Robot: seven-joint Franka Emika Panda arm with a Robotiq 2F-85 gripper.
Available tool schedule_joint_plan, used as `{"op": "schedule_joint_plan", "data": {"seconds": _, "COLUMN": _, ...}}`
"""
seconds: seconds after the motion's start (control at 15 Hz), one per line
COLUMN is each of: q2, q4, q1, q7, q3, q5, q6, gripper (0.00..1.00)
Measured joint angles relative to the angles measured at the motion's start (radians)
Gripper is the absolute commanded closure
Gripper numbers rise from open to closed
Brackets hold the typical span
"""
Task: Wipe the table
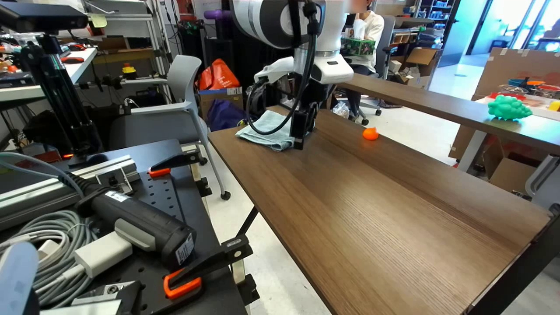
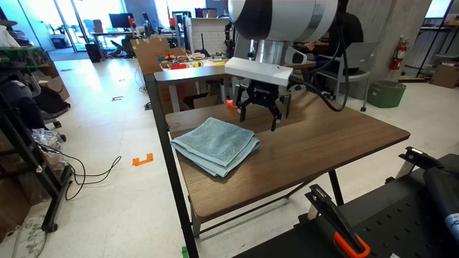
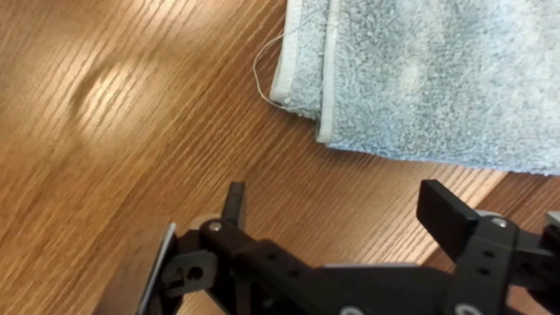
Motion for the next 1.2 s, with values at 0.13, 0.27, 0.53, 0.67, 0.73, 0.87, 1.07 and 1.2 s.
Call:
{"op": "schedule_joint_plan", "data": {"seconds": 0.13, "q2": -0.003, "q4": 0.01, "q1": -0.007, "q7": 0.0, "q3": 0.009, "q5": 0.033, "q6": -0.009, "gripper": 0.0}}
{"op": "schedule_joint_plan", "data": {"seconds": 0.27, "q2": -0.012, "q4": 0.015, "q1": -0.009, "q7": 0.0, "q3": 0.03, "q5": 0.056, "q6": -0.005, "gripper": 0.0}}
{"op": "schedule_joint_plan", "data": {"seconds": 0.53, "q2": -0.021, "q4": 0.038, "q1": 0.023, "q7": 0.025, "q3": 0.061, "q5": 0.066, "q6": -0.016, "gripper": 0.0}}
{"op": "schedule_joint_plan", "data": {"seconds": 0.67, "q2": 0.001, "q4": 0.074, "q1": 0.057, "q7": 0.077, "q3": 0.057, "q5": 0.065, "q6": -0.047, "gripper": 0.0}}
{"op": "schedule_joint_plan", "data": {"seconds": 0.73, "q2": 0.024, "q4": 0.102, "q1": 0.074, "q7": 0.114, "q3": 0.052, "q5": 0.065, "q6": -0.066, "gripper": 0.0}}
{"op": "schedule_joint_plan", "data": {"seconds": 0.87, "q2": 0.086, "q4": 0.168, "q1": 0.105, "q7": 0.188, "q3": 0.036, "q5": 0.063, "q6": -0.097, "gripper": 0.0}}
{"op": "schedule_joint_plan", "data": {"seconds": 1.07, "q2": 0.193, "q4": 0.262, "q1": 0.143, "q7": 0.285, "q3": 0.005, "q5": 0.049, "q6": -0.098, "gripper": 0.0}}
{"op": "schedule_joint_plan", "data": {"seconds": 1.2, "q2": 0.244, "q4": 0.312, "q1": 0.169, "q7": 0.352, "q3": -0.024, "q5": 0.02, "q6": -0.095, "gripper": 0.0}}
